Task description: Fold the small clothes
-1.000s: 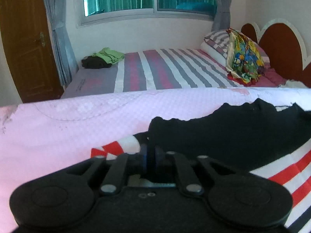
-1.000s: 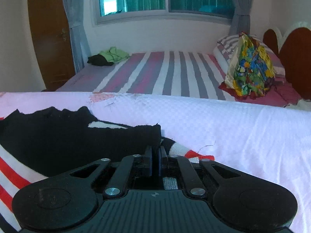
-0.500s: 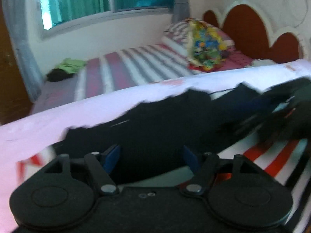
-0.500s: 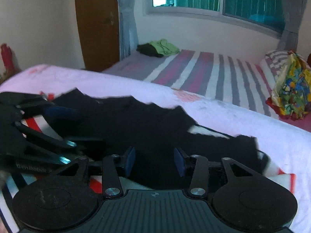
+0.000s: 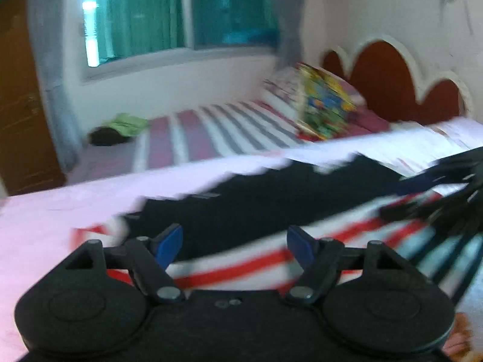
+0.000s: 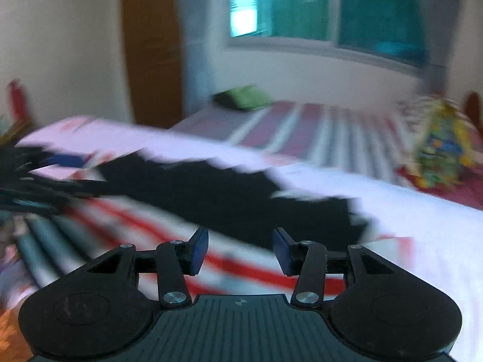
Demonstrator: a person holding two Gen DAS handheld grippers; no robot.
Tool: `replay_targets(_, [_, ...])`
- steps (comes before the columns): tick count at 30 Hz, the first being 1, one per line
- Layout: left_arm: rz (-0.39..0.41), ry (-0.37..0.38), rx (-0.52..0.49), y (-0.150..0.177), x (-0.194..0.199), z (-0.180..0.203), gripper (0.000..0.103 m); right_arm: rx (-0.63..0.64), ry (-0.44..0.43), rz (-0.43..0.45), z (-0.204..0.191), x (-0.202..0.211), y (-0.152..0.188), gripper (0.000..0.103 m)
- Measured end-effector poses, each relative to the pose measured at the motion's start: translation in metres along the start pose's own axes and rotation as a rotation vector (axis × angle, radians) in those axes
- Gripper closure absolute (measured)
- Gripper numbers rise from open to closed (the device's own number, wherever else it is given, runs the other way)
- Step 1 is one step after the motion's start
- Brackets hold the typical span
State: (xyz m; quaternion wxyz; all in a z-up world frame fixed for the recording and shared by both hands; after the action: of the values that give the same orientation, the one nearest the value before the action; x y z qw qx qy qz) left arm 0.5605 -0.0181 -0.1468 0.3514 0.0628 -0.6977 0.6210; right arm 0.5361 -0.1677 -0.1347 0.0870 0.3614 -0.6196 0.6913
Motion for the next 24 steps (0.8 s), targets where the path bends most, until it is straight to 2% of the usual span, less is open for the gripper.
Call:
replay_targets(1, [-0.030, 0.024, 0.002, 0.005, -0.009, 0.013, 0.033, 0.010, 0.003, -0.023, -0.009, -0.005, 0.005, 0.056])
replay_targets(2, [-0.054, 0.008, -0.001, 0.011, -0.016, 0.018, 0.034, 0.044, 0.020, -0.046, -0.014, -0.010, 0.011, 0.056])
replay_targets(4, [-0.086, -0.020, -0.015, 0.029, -0.018, 0.014, 0.025, 0.104, 0.052, -0.070, -0.012, -0.011, 0.023, 0.056])
replay_targets(6, [-0.068, -0.044, 0.031, 0.040, -0.003, -0.007, 0.017, 0.069, 0.104, -0.071, 0.014, -0.002, 0.039, 0.056])
replay_targets(8, [-0.068, -0.085, 0.094, 0.055, 0.019, -0.042, 0.017, -0.001, 0.210, -0.093, 0.061, 0.012, 0.053, 0.056])
replay_targets(10, [-0.063, -0.114, 0.113, 0.065, 0.037, -0.062, 0.018, -0.055, 0.214, -0.105, 0.085, 0.025, 0.062, 0.056])
replay_targets(11, [-0.057, -0.115, 0.128, 0.060, 0.042, -0.063, 0.020, -0.074, 0.215, -0.099, 0.085, 0.031, 0.060, 0.056])
replay_targets(12, [-0.054, -0.128, 0.134, 0.057, 0.045, -0.058, 0.027, -0.089, 0.213, -0.075, 0.078, 0.039, 0.054, 0.056])
replay_targets(15, [-0.021, -0.078, 0.067, 0.038, 0.037, -0.016, 0.027, -0.075, 0.128, -0.015, 0.028, 0.046, 0.032, 0.056])
replay_targets(17, [-0.007, -0.040, 0.026, 0.033, 0.032, 0.017, 0.026, -0.033, 0.097, -0.037, -0.003, 0.039, 0.032, 0.056])
replay_targets(19, [-0.033, -0.008, 0.011, 0.041, 0.024, 0.039, 0.023, -0.015, 0.108, -0.086, -0.018, 0.026, 0.044, 0.056])
replay_targets(20, [-0.055, -0.011, -0.004, 0.048, 0.021, 0.042, 0.023, -0.001, 0.135, -0.110, -0.019, 0.022, 0.055, 0.056])
replay_targets(22, [-0.071, -0.041, -0.032, 0.066, 0.024, 0.036, 0.021, 0.066, 0.158, -0.084, -0.016, 0.028, 0.073, 0.056])
replay_targets(24, [-0.062, -0.057, 0.012, 0.076, 0.040, 0.016, 0.021, 0.060, 0.162, -0.086, -0.002, 0.045, 0.085, 0.056])
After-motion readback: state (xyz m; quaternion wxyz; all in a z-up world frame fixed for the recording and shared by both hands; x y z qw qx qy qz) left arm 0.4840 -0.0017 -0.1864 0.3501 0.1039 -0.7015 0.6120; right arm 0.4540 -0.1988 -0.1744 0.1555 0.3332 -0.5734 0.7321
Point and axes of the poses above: each gripper's, at about its wrist camera, not at the fingertips, and x roughly against the way its jaws point, z to its right, y to its underside, the point moved 9 cm from there along -x, roughly the way its jaws point, and after that the axes turned 8 degrees about y, right-handed, at the moved point
